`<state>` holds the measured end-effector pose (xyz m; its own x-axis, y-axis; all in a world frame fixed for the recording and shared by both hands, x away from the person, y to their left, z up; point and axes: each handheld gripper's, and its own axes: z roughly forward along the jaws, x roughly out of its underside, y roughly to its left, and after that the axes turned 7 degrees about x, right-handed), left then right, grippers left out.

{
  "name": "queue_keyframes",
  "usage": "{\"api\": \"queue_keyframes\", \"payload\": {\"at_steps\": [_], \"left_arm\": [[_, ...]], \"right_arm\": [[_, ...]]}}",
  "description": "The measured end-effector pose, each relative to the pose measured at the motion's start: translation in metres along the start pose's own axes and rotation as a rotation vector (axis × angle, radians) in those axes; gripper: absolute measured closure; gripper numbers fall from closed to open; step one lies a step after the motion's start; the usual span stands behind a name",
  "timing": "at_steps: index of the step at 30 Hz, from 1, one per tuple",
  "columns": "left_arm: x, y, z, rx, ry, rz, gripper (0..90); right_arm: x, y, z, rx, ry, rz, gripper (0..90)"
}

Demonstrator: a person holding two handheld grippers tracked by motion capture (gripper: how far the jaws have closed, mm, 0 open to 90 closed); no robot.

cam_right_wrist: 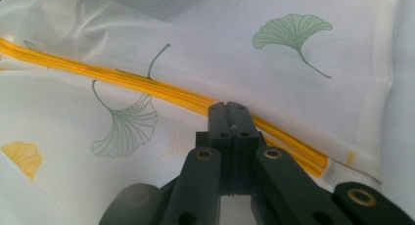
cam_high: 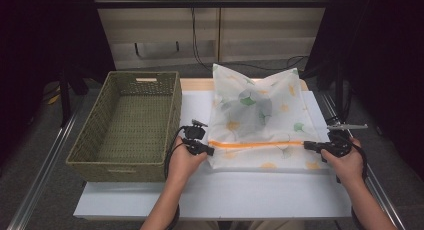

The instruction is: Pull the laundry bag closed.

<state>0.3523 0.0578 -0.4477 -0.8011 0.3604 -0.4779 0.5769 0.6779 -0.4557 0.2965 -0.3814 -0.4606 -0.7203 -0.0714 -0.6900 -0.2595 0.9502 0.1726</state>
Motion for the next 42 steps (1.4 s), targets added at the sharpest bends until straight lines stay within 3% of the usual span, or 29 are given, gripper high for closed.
{"api": "queue_keyframes", "payload": {"at_steps": [42], "left_arm": [[-0.0021, 0.0012, 0.0007, -0.008, 0.016, 0.008, 89.4]], "right_arm": [[0.0017, -0.0070, -0.0085, 0.039, -0.012, 0.008, 90.0]]}}
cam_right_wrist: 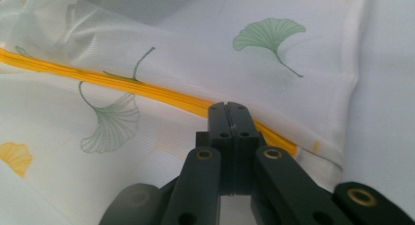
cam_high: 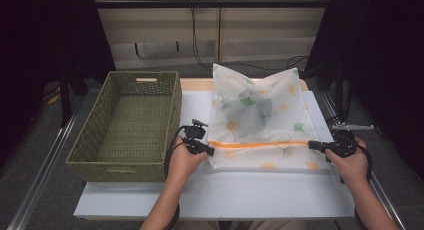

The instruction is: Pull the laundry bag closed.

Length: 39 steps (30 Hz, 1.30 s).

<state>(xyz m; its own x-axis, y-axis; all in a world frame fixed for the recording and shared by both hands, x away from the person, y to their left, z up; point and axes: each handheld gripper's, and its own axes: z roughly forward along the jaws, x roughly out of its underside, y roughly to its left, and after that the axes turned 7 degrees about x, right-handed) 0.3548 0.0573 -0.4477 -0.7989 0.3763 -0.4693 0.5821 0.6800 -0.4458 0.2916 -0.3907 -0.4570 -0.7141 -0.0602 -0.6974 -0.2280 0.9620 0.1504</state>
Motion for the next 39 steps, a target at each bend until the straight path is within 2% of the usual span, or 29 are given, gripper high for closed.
{"api": "queue_keyframes", "payload": {"at_steps": [1, 3, 7, 11, 13, 18, 19, 26, 29, 33, 36, 38, 39], "left_arm": [[0.000, 0.000, 0.000, 0.000, -0.002, -0.005, 89.4], [0.000, 0.000, 0.000, 0.002, 0.002, -0.007, 89.4], [0.000, 0.000, 0.001, 0.000, 0.001, -0.002, 89.4], [0.000, 0.001, 0.000, 0.004, -0.001, -0.005, 89.4], [0.000, 0.001, 0.000, -0.007, -0.004, -0.004, 89.4], [0.000, 0.001, 0.001, -0.011, -0.012, -0.017, 89.4], [0.000, 0.002, 0.000, -0.015, 0.004, -0.001, 89.4], [-0.001, 0.001, 0.000, -0.033, 0.001, 0.004, 89.5], [-0.001, 0.002, -0.001, -0.036, 0.001, -0.006, 89.5], [-0.002, 0.000, 0.000, -0.036, 0.007, -0.006, 89.5], [-0.002, 0.001, 0.000, -0.039, 0.016, 0.000, 89.5], [-0.002, 0.000, 0.000, -0.041, 0.015, -0.005, 89.5], [-0.003, 0.000, 0.000, -0.032, 0.006, -0.012, 89.3]], "right_arm": [[0.000, -0.001, 0.000, 0.006, -0.007, -0.008, 90.0], [0.000, -0.004, -0.001, -0.007, -0.011, 0.007, 90.0], [0.000, -0.003, -0.002, 0.008, -0.013, -0.007, 90.0], [0.001, -0.004, -0.003, 0.001, -0.009, 0.012, 90.0], [0.001, -0.006, -0.003, 0.001, -0.010, 0.014, 90.0], [0.002, -0.014, -0.008, 0.010, -0.022, 0.042, 90.0], [0.002, -0.016, -0.009, 0.009, -0.025, 0.049, 90.0], [0.003, -0.019, -0.012, 0.019, -0.032, 0.048, 90.0], [0.003, -0.021, -0.013, 0.037, -0.026, 0.044, 90.0], [0.006, -0.027, -0.015, 0.029, -0.022, 0.072, 90.0], [0.006, -0.027, -0.016, 0.042, -0.010, 0.067, 90.0], [0.007, -0.027, -0.016, 0.037, -0.012, 0.064, 90.0], [0.007, -0.028, -0.016, 0.016, -0.007, 0.074, 90.0]]}}
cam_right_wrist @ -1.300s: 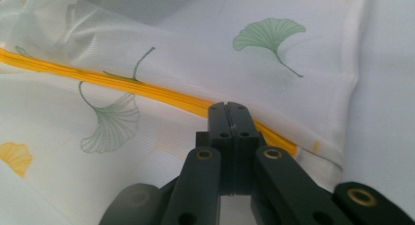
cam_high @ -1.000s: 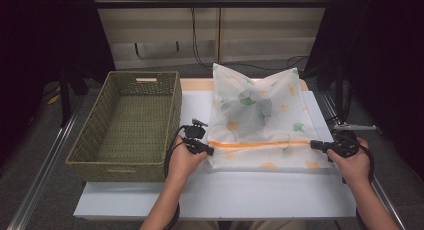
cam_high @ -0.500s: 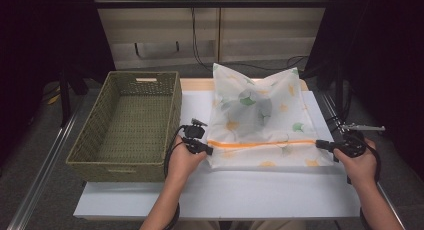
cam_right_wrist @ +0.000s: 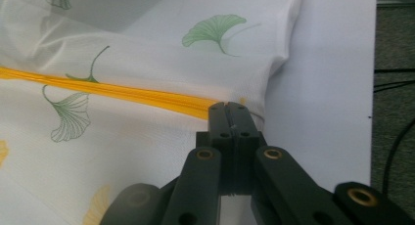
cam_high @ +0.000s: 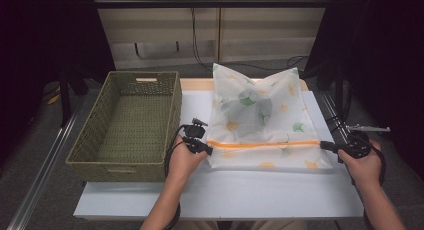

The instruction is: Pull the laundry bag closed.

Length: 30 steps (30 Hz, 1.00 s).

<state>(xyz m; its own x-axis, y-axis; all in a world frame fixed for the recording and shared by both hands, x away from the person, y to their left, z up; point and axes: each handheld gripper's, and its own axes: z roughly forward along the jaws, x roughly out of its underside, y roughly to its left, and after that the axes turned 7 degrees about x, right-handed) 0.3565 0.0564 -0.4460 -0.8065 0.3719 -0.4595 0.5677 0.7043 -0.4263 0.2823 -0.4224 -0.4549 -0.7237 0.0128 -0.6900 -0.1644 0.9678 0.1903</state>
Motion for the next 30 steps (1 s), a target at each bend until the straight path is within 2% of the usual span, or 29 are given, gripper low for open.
{"api": "queue_keyframes", "payload": {"at_steps": [2, 4, 5, 6, 7, 9, 11, 15, 16, 18, 23, 24, 30], "left_arm": [[0.000, 0.001, -0.003, 0.030, 0.010, -0.005, 88.5], [-0.001, -0.001, -0.005, 0.026, 0.005, 0.005, 87.8], [-0.001, -0.003, -0.006, 0.026, 0.000, 0.005, 86.9], [-0.002, -0.004, -0.007, 0.022, -0.006, 0.013, 84.4], [-0.002, -0.006, -0.007, 0.014, -0.012, 0.023, 79.9], [-0.002, -0.008, -0.007, 0.018, -0.024, 0.018, 74.3], [-0.002, -0.009, -0.007, 0.017, -0.033, 0.030, 65.6], [-0.003, -0.009, -0.011, -0.021, -0.109, 0.042, 42.3], [-0.003, -0.010, -0.011, -0.036, -0.139, 0.050, 36.5], [-0.004, -0.010, -0.013, -0.048, -0.163, 0.078, 29.4], [-0.004, -0.011, -0.010, -0.066, -0.188, 0.142, 18.0], [-0.004, -0.010, -0.009, -0.065, -0.190, 0.147, 16.8], [-0.005, -0.009, -0.008, -0.069, -0.183, 0.168, 14.1]], "right_arm": [[0.001, -0.001, -0.001, -0.014, -0.009, -0.007, 90.0], [0.001, -0.002, -0.002, -0.022, -0.024, -0.001, 90.0], [0.001, -0.001, -0.002, -0.043, -0.032, 0.001, 87.9], [0.000, -0.001, -0.002, -0.058, -0.043, -0.009, 81.8], [0.000, 0.001, -0.001, -0.061, -0.053, -0.009, 74.8], [0.000, 0.005, 0.000, -0.058, -0.064, -0.019, 67.4], [-0.002, 0.007, 0.002, -0.052, -0.077, -0.023, 57.2], [-0.003, 0.011, 0.003, -0.041, -0.097, -0.034, 48.8], [-0.003, 0.011, 0.004, -0.037, -0.100, -0.030, 45.1], [-0.003, 0.012, 0.005, -0.024, -0.104, -0.040, 42.5], [-0.003, 0.015, 0.008, -0.019, -0.113, -0.064, 32.3], [-0.004, 0.015, 0.009, -0.012, -0.121, -0.084, 31.0], [-0.002, 0.017, 0.011, -0.019, -0.104, -0.090, 29.1]]}}
